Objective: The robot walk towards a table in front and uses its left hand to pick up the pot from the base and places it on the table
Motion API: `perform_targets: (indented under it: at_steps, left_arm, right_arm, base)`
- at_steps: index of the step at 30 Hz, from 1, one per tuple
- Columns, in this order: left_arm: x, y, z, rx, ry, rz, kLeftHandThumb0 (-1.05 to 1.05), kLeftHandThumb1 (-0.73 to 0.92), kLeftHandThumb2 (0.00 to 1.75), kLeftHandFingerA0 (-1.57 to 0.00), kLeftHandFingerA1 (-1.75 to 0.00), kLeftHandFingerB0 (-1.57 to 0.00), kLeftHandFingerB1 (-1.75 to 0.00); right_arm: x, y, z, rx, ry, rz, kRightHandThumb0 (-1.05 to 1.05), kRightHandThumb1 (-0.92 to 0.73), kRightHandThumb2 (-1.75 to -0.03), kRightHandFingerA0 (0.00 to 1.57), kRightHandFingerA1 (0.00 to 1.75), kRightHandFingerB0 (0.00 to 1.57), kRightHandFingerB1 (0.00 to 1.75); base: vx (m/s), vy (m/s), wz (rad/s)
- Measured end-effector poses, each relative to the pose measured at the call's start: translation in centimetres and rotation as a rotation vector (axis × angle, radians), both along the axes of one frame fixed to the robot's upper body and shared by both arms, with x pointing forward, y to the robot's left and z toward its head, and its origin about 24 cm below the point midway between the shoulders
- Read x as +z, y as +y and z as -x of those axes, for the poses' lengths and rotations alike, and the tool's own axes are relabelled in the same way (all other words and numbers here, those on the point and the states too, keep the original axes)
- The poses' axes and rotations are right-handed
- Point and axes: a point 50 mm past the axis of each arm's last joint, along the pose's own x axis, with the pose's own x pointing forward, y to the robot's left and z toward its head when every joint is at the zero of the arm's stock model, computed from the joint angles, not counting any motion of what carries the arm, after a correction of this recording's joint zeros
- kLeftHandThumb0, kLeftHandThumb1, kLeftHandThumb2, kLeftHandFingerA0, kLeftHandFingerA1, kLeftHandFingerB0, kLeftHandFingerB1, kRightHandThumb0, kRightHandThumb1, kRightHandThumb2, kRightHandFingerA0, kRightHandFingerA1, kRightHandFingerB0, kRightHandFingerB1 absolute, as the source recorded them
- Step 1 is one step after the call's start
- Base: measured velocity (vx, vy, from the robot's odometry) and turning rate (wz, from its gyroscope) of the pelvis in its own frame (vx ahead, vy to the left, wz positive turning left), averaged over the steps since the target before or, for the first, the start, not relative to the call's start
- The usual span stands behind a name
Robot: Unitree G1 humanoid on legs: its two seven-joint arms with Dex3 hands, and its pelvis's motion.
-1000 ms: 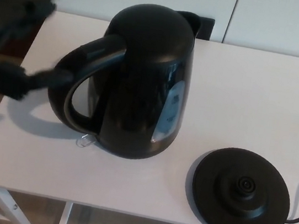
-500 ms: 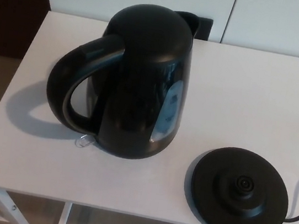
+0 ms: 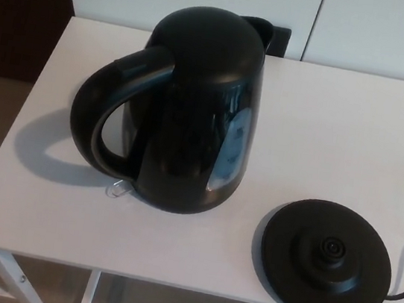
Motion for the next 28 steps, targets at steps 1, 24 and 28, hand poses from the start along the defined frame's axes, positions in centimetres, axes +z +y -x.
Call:
perform_targets:
  at_steps: [1,24,28]
  left_arm:
    - [-1.1,-0.5,0.7,-0.013,0.053,0.011,-0.85,0.70,1.07,-0.14,-0.41,0.00,-0.12]
    - [-8.4,-7.8,2.1,-0.551,0.368,-0.258,-0.82,0.62,1.01,-0.01,-0.18,0.00,-0.16]
    - [-8.7,-8.4,1.5,-0.606,0.363,-0.321,-0.84,0.61,0.99,0.00,-0.14,0.00,-0.16]
  right_arm:
    - [0.0,0.0,-0.1,-0.001,0.001,0.001,-0.20,-0.56,-0.57,0.56,0.43,0.47,0.40]
    - [-0.2,-0.7,-0.7,-0.032,0.005,0.022,-0.34,-0.55,-0.57,0.36,0.36,0.34,0.35]
    - [-0.2,-0.7,-0.8,-0.032,0.002,0.024,-0.34,-0.56,-0.58,0.37,0.36,0.34,0.35]
  base:
    - [0.00,0.000,0.00]
    - [0.00,0.000,0.00]
    - [0.00,0.000,0.00]
